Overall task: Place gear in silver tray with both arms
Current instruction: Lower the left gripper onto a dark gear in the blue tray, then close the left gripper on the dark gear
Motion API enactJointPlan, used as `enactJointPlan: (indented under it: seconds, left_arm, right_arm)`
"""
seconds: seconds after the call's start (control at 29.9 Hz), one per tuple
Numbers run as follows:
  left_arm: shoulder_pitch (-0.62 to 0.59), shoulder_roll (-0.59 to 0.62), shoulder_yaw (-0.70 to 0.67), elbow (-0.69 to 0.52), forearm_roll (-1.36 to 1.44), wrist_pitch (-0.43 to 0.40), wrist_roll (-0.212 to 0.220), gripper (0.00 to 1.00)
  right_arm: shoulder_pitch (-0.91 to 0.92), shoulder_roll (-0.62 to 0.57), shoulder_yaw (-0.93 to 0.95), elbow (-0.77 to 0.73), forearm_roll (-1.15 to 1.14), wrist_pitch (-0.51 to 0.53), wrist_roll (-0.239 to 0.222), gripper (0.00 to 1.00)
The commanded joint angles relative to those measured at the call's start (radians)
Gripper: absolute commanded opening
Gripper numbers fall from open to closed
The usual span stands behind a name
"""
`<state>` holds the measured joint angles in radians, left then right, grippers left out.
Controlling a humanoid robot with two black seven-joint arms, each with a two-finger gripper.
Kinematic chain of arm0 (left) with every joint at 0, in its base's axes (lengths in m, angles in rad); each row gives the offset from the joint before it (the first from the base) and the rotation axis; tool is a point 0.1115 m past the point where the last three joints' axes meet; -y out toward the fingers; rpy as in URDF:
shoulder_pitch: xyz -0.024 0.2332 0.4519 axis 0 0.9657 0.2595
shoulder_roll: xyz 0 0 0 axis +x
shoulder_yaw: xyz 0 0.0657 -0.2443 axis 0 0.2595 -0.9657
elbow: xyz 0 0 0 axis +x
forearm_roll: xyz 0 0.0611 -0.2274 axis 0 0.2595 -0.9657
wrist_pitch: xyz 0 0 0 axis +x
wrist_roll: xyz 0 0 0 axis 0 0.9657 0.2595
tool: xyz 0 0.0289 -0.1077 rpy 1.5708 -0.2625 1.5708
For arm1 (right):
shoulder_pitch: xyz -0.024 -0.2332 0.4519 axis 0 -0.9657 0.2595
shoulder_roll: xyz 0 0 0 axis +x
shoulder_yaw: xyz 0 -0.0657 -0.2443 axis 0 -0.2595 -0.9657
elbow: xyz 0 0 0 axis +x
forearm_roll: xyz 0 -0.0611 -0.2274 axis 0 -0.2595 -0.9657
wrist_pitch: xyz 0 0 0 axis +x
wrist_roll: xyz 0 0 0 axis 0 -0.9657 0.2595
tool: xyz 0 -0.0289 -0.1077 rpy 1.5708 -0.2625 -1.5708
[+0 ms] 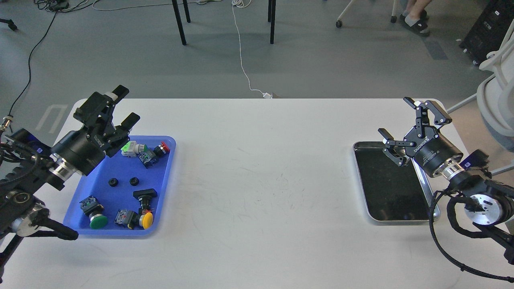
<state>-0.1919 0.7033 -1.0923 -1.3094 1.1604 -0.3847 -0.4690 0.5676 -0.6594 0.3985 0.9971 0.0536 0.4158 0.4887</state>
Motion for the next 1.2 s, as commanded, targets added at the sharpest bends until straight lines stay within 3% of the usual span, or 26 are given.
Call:
enactJointPlan:
  seconds: [0.0, 0.1, 0.27, 0.47, 0.57, 0.84, 1.17]
  left_arm:
    - [-0.004, 0.119, 0.008, -0.002, 0.383, -0.017, -0.02, 0.98]
    - [-0.006, 0.217, 0.07, 0.001, 0.658, 0.0, -0.02, 0.98]
    - [-0.104, 0.243, 0.222, 0.039, 0.945, 0.06, -0.02, 0.95]
    - [-0.328, 0.197, 0.527, 0.212, 0.993, 0.096, -0.02, 0.79]
    - [-0.391, 0.17, 0.61, 0.286, 0.987, 0.128, -0.02, 0.74]
    - [-0.388, 0.148, 0.632, 0.328, 0.986, 0.139, -0.02, 0.72]
    - [-0.383, 0.14, 0.634, 0.337, 0.953, 0.138, -0.02, 0.58]
  right_arm:
    - [-0.002, 0.001, 0.002, 0.002, 0.0, -0.002, 0.0, 0.99]
    - [0.0, 0.004, 0.002, 0.002, 0.0, -0.002, 0.0, 0.99]
    - [-0.002, 0.014, 0.002, 0.002, 0.0, -0.002, 0.0, 0.99]
    - [0.0, 0.014, 0.003, 0.006, 0.0, -0.003, 0.0, 0.99]
    - [0.0, 0.004, 0.003, 0.006, 0.0, -0.003, 0.0, 0.99]
    - [-0.003, 0.0, 0.003, 0.006, 0.0, -0.003, 0.0, 0.99]
    - [-0.003, 0.0, 0.005, 0.008, 0.0, -0.003, 0.0, 0.99]
